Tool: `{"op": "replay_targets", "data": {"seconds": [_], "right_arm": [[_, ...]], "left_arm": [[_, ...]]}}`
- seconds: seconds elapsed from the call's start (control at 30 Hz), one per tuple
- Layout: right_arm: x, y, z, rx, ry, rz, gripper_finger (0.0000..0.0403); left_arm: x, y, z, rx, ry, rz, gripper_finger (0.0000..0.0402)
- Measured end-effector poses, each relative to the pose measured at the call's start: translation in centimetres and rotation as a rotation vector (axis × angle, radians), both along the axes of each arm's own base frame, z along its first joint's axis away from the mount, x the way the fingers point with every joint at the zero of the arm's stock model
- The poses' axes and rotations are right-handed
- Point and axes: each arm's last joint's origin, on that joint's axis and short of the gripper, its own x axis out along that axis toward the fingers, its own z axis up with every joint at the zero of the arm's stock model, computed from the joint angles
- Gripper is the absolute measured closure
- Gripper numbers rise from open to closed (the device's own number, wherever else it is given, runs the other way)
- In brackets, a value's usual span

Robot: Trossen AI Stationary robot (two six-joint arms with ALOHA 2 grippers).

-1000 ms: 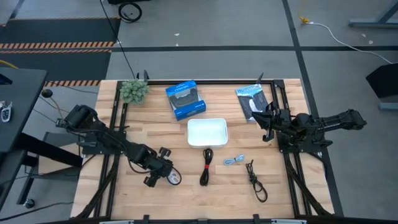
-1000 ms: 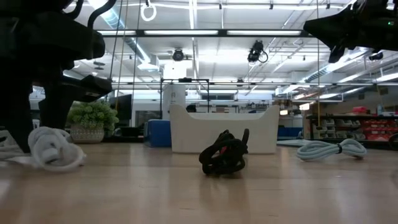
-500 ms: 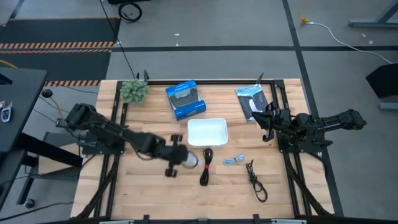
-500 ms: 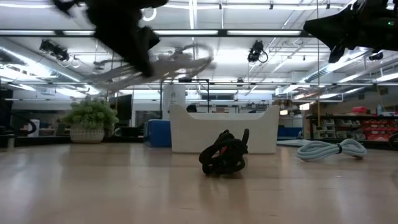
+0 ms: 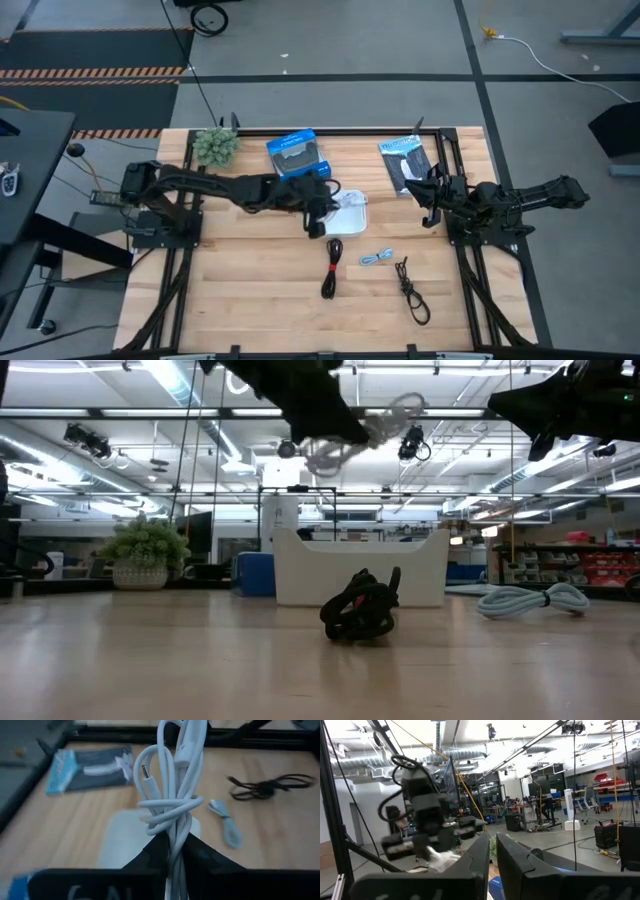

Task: Pick and place USB-C Cables
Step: Put the white charger cable into the white bin, then put the left black charger cable into the white bin

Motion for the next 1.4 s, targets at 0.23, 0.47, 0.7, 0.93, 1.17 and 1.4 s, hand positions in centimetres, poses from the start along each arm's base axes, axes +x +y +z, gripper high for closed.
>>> {"op": "replay_targets", "data": {"seconds": [0.23, 0.47, 0.7, 0.93, 1.17, 1.4], "right_arm": [[0.0, 0.0, 0.0, 0.0, 0.0, 0.0, 0.0364], [0.0, 0.0, 0.0, 0.0, 0.0, 0.0, 0.0364], [0.0, 0.0, 0.0, 0.0, 0.0, 0.0, 0.0364], [0.0, 0.0, 0.0, 0.0, 0.0, -0.001, 0.0364], [0.0, 0.0, 0.0, 0.0, 0.0, 0.0, 0.0364], [0.0, 0.0, 0.0, 0.0, -0.001, 0.0, 0.0364]], "left_arm": [[2.2, 1.7, -4.9, 0.093, 0.116, -0.022, 0.0349], [2.6, 2.3, -8.8, 0.091, 0.287, -0.019, 0.0348], [2.8, 1.8, -9.3, 0.112, 0.29, -0.038, 0.0311], [2.7, 1.8, -7.6, 0.115, 0.33, -0.038, 0.0227], [3.7, -0.1, -5.2, 0.115, 0.285, -0.15, 0.0214], [3.3, -4.2, -5.3, -0.068, 0.289, -0.243, 0.0233]]}}
